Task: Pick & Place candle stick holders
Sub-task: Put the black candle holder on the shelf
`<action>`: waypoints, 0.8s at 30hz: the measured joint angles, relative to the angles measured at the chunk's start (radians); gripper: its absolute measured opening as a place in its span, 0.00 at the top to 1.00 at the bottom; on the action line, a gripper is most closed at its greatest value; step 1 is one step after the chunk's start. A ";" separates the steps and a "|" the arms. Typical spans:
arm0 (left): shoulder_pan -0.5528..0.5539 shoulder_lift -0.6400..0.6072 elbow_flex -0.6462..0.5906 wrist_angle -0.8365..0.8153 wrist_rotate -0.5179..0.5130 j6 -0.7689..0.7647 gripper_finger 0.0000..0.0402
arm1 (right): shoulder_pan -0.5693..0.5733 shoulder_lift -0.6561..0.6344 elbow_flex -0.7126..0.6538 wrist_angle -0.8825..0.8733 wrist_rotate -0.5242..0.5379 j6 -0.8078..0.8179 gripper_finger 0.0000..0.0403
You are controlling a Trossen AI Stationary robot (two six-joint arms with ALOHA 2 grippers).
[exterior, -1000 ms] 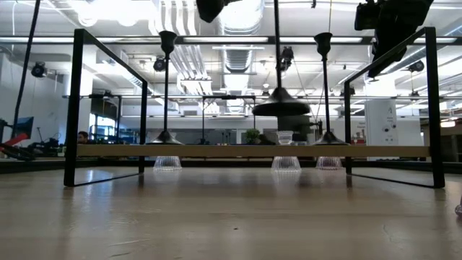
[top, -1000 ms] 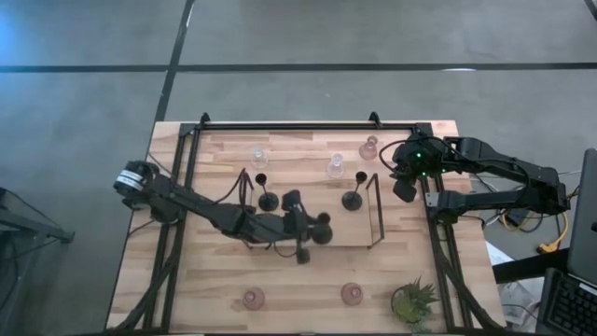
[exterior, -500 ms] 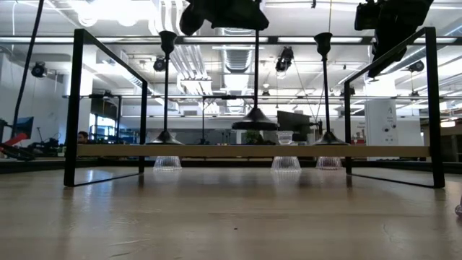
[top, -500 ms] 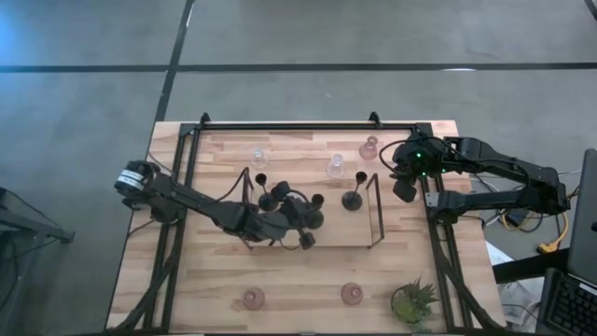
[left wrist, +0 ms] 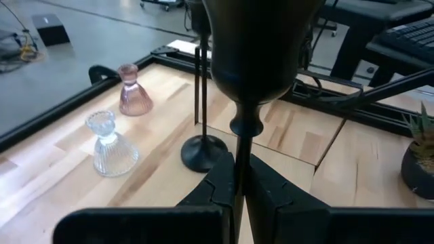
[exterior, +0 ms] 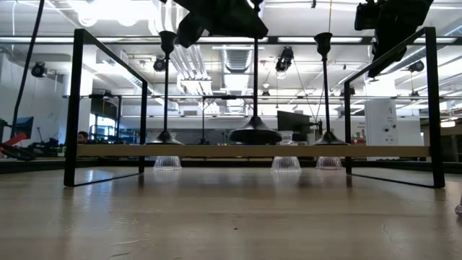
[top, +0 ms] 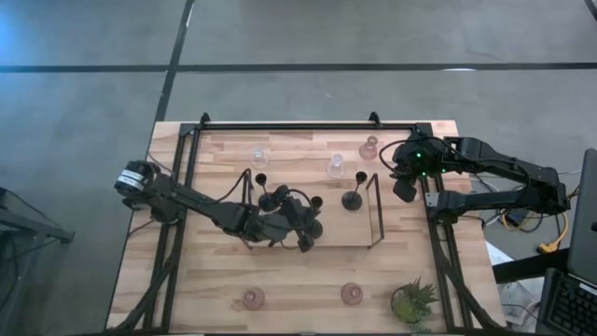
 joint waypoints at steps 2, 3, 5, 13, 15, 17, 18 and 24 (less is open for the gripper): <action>0.000 0.000 0.000 -0.008 0.002 -0.015 0.96 | 0.000 0.000 0.000 0.000 0.000 0.000 0.83; 0.000 0.000 0.000 -0.009 0.003 -0.018 0.96 | 0.000 0.000 0.000 0.000 0.000 0.000 0.83; 0.000 0.000 0.000 -0.014 0.003 -0.023 0.96 | 0.000 0.000 0.000 0.000 0.000 0.000 0.83; -0.004 -0.002 0.000 -0.032 0.005 -0.059 0.96 | 0.000 0.000 0.000 0.000 0.000 0.000 0.80; -0.004 -0.002 -0.001 -0.032 0.006 -0.064 0.96 | 0.000 0.000 0.000 0.000 0.000 0.000 0.79; -0.006 -0.002 -0.002 -0.033 0.005 -0.066 0.96 | 0.000 0.000 0.000 0.000 0.000 0.000 0.78; -0.007 -0.002 -0.002 -0.034 0.005 -0.066 0.96 | 0.000 0.000 0.000 0.000 0.000 0.000 0.78; -0.007 -0.002 -0.002 -0.039 0.006 -0.062 0.94 | 0.000 0.000 0.000 0.000 0.000 0.000 0.78</action>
